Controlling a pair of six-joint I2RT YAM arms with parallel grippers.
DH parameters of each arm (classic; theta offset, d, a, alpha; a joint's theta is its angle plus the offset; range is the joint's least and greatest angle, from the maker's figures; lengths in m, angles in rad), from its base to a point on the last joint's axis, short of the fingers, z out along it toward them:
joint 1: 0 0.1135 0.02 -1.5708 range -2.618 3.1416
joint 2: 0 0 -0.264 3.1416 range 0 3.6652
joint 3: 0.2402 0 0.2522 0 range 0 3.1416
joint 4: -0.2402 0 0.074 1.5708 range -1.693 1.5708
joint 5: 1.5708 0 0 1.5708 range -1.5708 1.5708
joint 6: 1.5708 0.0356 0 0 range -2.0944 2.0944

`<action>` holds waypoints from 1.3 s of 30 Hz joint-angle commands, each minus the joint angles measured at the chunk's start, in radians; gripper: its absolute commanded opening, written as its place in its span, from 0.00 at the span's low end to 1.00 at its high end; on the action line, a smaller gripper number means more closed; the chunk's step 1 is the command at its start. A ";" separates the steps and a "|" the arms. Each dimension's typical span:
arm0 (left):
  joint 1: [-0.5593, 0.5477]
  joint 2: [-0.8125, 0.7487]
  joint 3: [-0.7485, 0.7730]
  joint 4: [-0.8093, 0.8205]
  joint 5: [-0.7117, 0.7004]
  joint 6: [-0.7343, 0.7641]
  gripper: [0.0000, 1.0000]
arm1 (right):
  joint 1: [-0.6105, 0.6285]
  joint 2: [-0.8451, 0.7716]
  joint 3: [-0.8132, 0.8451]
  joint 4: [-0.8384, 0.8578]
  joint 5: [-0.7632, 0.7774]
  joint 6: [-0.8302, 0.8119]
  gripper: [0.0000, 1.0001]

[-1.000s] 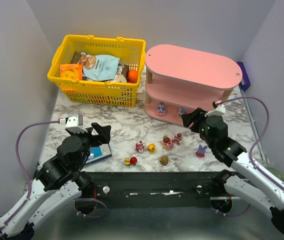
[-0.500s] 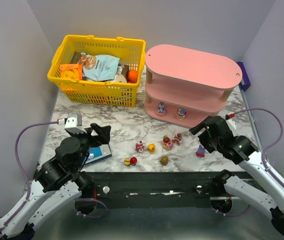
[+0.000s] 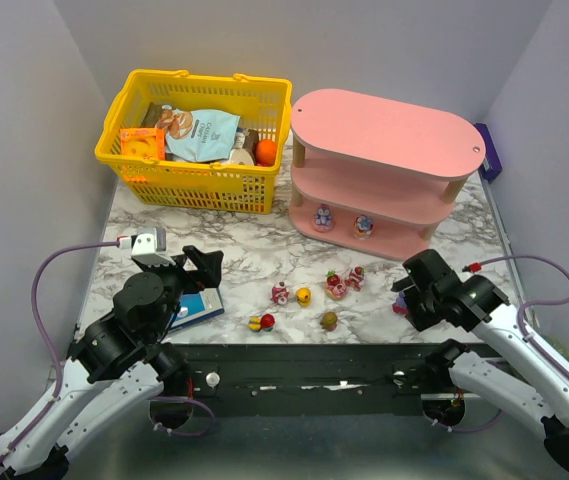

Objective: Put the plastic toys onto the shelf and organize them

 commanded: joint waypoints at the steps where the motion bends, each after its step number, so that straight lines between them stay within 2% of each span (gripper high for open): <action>1: 0.001 0.004 0.005 0.005 -0.033 0.001 0.99 | -0.007 -0.007 -0.046 -0.035 0.056 0.104 0.73; 10: 0.001 -0.002 0.006 -0.005 -0.052 -0.002 0.99 | -0.035 0.028 -0.078 0.029 0.145 0.078 0.73; 17: 0.001 0.004 0.006 -0.008 -0.056 -0.002 0.99 | -0.092 0.045 -0.092 0.103 0.150 0.006 0.73; 23: 0.001 0.006 0.006 -0.012 -0.061 -0.002 0.99 | -0.116 0.079 -0.123 0.151 0.107 -0.029 0.65; 26: 0.001 0.004 0.008 -0.015 -0.062 -0.004 0.99 | -0.121 0.070 -0.137 0.174 0.092 -0.060 0.57; 27: 0.001 0.004 0.006 -0.015 -0.062 -0.004 0.99 | -0.122 0.065 -0.138 0.184 0.087 -0.067 0.52; 30: 0.001 0.003 0.006 -0.015 -0.062 -0.005 0.99 | -0.122 0.047 -0.140 0.209 0.088 -0.125 0.45; 32: 0.001 0.001 0.006 -0.014 -0.062 -0.007 0.99 | -0.122 0.041 -0.131 0.229 0.082 -0.231 0.40; 33: 0.001 0.001 0.006 -0.015 -0.061 -0.007 0.99 | -0.124 0.036 -0.125 0.252 0.076 -0.279 0.30; 36: 0.001 -0.003 0.006 -0.015 -0.059 -0.007 0.99 | -0.126 0.039 -0.095 0.282 0.052 -0.434 0.11; 38: 0.001 -0.006 0.003 -0.014 -0.058 -0.010 0.99 | -0.127 0.057 -0.080 0.287 0.032 -0.533 0.02; 39: 0.001 -0.009 0.003 -0.014 -0.058 -0.010 0.99 | -0.127 0.067 -0.065 0.292 0.021 -0.564 0.01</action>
